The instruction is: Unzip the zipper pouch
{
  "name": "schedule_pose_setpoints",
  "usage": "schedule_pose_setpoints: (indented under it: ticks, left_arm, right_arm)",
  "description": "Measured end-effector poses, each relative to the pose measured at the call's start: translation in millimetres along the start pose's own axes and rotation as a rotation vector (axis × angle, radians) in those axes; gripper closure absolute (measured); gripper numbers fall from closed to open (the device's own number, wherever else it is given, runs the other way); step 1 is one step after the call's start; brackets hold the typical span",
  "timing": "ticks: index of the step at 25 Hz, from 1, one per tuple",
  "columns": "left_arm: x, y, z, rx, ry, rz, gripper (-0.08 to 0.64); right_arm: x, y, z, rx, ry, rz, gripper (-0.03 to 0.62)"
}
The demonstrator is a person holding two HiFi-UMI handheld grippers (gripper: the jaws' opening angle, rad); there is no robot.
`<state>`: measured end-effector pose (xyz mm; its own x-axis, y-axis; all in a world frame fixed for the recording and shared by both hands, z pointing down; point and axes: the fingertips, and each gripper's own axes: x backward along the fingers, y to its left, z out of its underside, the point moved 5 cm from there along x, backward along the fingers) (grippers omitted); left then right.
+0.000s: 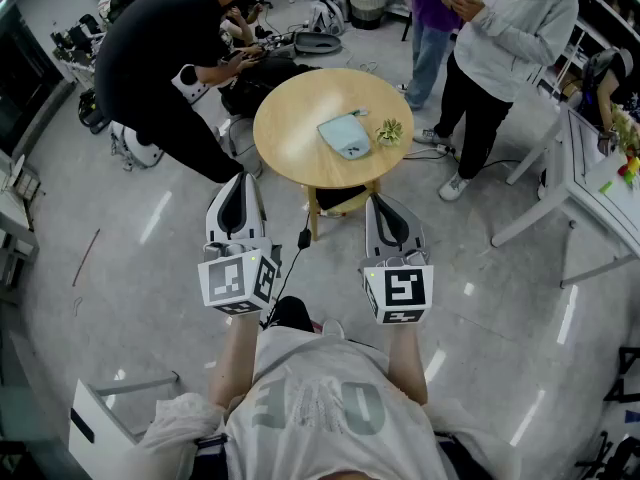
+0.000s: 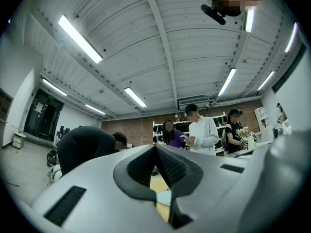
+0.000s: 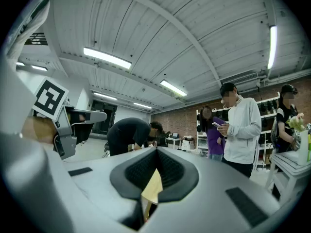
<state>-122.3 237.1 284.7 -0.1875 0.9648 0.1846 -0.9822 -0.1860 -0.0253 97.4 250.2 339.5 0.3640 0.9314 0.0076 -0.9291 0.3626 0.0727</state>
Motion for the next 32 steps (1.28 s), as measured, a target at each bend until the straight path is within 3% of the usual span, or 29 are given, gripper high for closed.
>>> schedule_pose_setpoints:
  ticks: [8, 18, 21, 25, 32]
  left_arm:
    - [8, 12, 0, -0.005, -0.007, 0.002, 0.534]
    - [13, 35, 13, 0.130, 0.011, -0.028, 0.534]
    - [7, 46, 11, 0.127, -0.011, -0.034, 0.534]
    - [-12, 62, 27, 0.162, -0.005, -0.058, 0.534]
    - [-92, 73, 45, 0.222, 0.002, -0.010, 0.534]
  right_arm:
    - [-10, 14, -3, 0.034, 0.018, -0.009, 0.565]
    - [-41, 31, -1, 0.011, 0.000, -0.060, 0.565]
    - [-55, 32, 0, 0.009, 0.009, -0.074, 0.565]
    - [-72, 25, 8, 0.031, 0.028, -0.065, 0.565]
    - [-125, -8, 12, 0.035, 0.038, -0.018, 0.565]
